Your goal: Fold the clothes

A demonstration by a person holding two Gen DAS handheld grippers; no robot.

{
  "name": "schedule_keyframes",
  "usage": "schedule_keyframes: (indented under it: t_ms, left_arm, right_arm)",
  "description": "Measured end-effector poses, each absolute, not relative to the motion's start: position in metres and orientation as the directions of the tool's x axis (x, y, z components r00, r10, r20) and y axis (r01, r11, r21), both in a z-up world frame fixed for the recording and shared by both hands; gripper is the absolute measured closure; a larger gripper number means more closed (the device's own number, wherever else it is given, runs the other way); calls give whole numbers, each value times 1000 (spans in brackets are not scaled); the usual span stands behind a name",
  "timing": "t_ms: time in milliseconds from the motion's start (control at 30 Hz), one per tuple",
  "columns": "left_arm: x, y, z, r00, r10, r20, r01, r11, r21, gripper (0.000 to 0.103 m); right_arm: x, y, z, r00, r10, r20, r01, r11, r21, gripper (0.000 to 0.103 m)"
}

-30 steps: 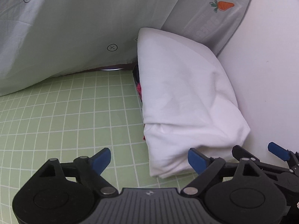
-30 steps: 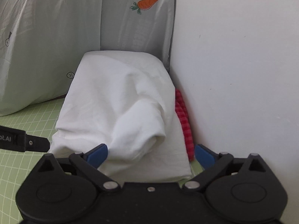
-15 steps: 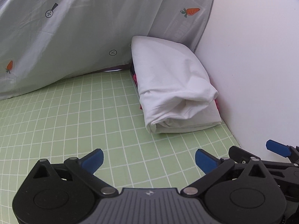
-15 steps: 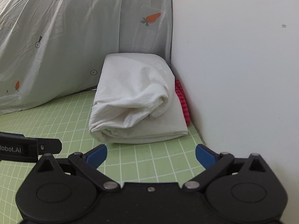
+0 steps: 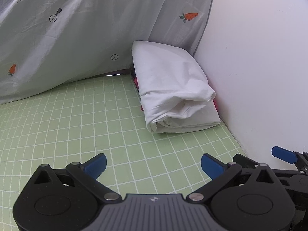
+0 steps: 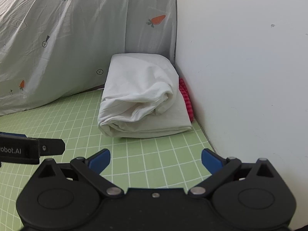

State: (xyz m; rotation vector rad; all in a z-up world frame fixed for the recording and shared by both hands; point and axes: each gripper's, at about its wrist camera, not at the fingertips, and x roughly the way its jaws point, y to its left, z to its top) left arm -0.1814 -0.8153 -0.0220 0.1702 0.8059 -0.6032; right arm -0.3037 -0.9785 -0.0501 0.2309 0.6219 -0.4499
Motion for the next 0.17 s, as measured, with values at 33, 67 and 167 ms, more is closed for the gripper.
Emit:
schedule_keyframes:
  t_ms: [33,67,167]
  left_arm:
    - [-182,-815,-22,536,-441,-720,566,821,-81,0]
    - [-182,-816,-22,536,-440,-720,567,820,-79,0]
    - [-183,-816,-21,537,-440,-720,569,819,-77,0]
  right_arm:
    - [-304,-979,-50,721,-336,-606,473,878,75,1]
    - [-304,-979,-50,720,-337,-606,474,877,75,1]
    - [-306,-981,-49,719,-339,-606,478,875,78,1]
